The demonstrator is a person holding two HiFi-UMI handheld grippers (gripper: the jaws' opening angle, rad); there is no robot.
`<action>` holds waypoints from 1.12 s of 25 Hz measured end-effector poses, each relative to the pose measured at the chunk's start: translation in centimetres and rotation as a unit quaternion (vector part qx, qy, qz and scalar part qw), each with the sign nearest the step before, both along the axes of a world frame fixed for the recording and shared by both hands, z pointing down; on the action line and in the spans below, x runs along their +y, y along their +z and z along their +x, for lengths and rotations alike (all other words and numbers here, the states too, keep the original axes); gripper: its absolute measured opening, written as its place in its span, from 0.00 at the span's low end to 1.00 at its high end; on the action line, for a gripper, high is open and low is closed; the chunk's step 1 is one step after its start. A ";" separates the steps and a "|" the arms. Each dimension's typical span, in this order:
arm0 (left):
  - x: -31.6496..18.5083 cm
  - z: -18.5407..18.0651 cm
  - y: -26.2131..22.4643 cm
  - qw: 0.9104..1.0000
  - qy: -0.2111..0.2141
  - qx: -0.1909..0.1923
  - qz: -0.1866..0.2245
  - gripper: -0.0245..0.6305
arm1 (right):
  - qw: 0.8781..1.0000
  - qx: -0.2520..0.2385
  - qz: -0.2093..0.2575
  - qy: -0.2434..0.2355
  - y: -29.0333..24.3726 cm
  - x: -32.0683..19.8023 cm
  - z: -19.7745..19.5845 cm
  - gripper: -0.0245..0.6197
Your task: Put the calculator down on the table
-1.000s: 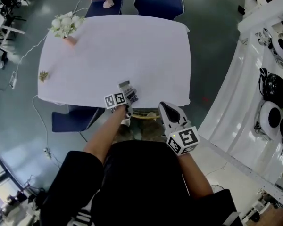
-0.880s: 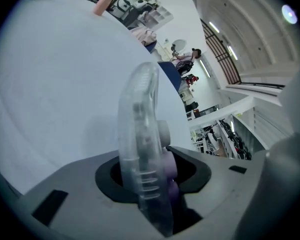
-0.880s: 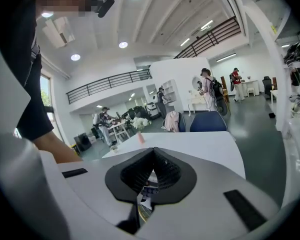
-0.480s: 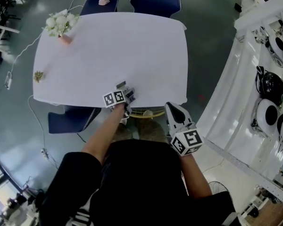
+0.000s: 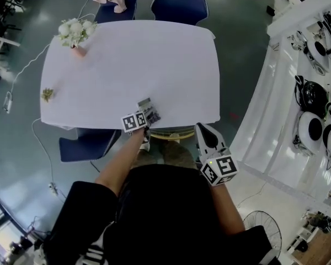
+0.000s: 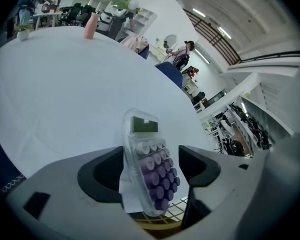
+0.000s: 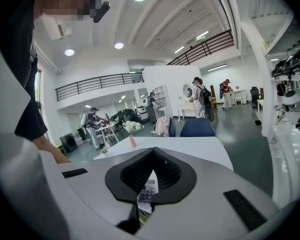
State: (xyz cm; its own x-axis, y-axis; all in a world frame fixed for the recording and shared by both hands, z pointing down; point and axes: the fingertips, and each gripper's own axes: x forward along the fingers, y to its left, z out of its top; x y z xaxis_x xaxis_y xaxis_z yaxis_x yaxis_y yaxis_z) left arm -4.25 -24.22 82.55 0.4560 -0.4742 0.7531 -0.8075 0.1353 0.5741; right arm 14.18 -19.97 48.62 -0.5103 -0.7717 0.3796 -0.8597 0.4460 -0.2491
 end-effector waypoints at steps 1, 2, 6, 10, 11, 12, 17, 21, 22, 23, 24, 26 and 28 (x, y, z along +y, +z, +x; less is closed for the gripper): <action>0.1 -0.6 0.0 1.000 -0.001 0.000 0.002 0.53 | 1.000 0.001 0.002 0.000 -0.1 0.2 -0.4 0.03; 0.2 -1.1 -0.1 1.000 -0.002 0.002 0.004 0.53 | 1.000 0.003 0.006 0.000 -0.3 0.5 -0.8 0.03; 0.3 -2.3 -1.7 1.000 0.010 0.005 0.029 0.53 | 1.000 0.013 0.019 0.005 -0.8 1.0 -1.7 0.03; 0.1 -3.4 -6.6 0.995 0.039 0.006 0.090 0.53 | 0.999 0.020 0.034 0.023 -1.6 0.7 -2.0 0.03; 0.2 -3.6 -8.2 0.993 0.050 0.006 0.106 0.53 | 0.999 0.023 0.039 0.028 -1.8 0.7 -2.0 0.03; 0.5 -3.7 -9.9 0.991 0.064 0.007 0.120 0.53 | 0.998 0.025 0.043 0.034 -2.1 0.6 -2.0 0.03; 2.7 -5.2 -18.5 0.973 0.101 0.013 0.206 0.33 | 0.996 0.030 0.063 0.052 -3.1 0.5 -2.6 0.03; 4.2 -6.0 -25.7 0.945 0.100 0.002 0.311 0.19 | 0.995 0.032 0.073 0.063 -3.2 0.7 -3.2 0.03; 4.6 -6.3 -27.4 0.935 0.100 -0.009 0.339 0.17 | 0.994 0.033 0.074 0.068 -3.3 0.6 -3.2 0.03; 4.9 -6.7 -29.0 0.926 0.099 -0.019 0.363 0.13 | 0.994 0.033 0.075 0.075 -3.3 0.6 -3.2 0.03; 5.3 -7.1 -30.4 0.918 0.097 -0.026 0.383 0.11 | 0.993 0.034 0.077 0.081 -3.4 0.7 -3.1 0.03; 6.0 -7.9 -32.7 0.905 0.095 -0.037 0.413 0.09 | 0.992 0.037 0.080 0.088 -3.7 1.0 -3.1 0.03; 6.7 -8.6 -34.7 0.892 0.095 -0.047 0.439 0.08 | 0.991 0.043 0.083 0.091 -4.1 1.3 -3.2 0.03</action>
